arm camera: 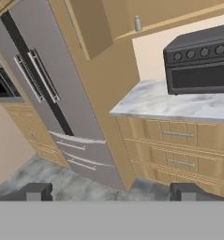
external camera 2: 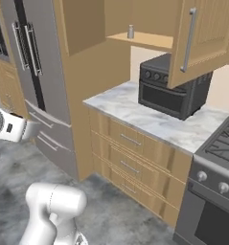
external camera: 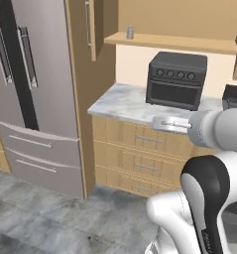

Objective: Move the shaker and mustard from the cabinet to the dining counter.

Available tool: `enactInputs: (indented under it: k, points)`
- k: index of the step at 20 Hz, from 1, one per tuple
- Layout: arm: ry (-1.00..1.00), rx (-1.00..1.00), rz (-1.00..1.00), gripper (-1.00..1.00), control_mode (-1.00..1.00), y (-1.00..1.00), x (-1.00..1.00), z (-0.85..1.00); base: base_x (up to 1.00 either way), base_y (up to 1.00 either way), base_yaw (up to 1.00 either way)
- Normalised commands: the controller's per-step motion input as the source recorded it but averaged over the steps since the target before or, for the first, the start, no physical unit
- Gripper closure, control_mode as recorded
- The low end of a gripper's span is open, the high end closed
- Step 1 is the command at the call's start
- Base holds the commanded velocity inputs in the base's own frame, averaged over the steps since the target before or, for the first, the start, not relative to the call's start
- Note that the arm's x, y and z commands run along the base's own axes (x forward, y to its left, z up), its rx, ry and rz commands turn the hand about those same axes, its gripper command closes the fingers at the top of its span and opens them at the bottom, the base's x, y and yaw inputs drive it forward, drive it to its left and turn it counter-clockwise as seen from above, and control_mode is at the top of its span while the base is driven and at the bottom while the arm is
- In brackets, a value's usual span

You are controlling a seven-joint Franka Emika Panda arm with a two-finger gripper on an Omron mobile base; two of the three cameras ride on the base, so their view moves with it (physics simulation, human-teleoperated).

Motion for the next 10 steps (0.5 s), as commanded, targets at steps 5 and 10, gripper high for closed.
enactInputs:
  k: [5,10]
  points:
    - [0.0,0.0,0.0,-1.0,1.0,0.0,0.0,0.0,0.54,-0.02,-0.04]
    - [0.0,0.0,0.0,-1.0,1.0,0.0,0.0,0.0,0.7,-0.1,-0.09]
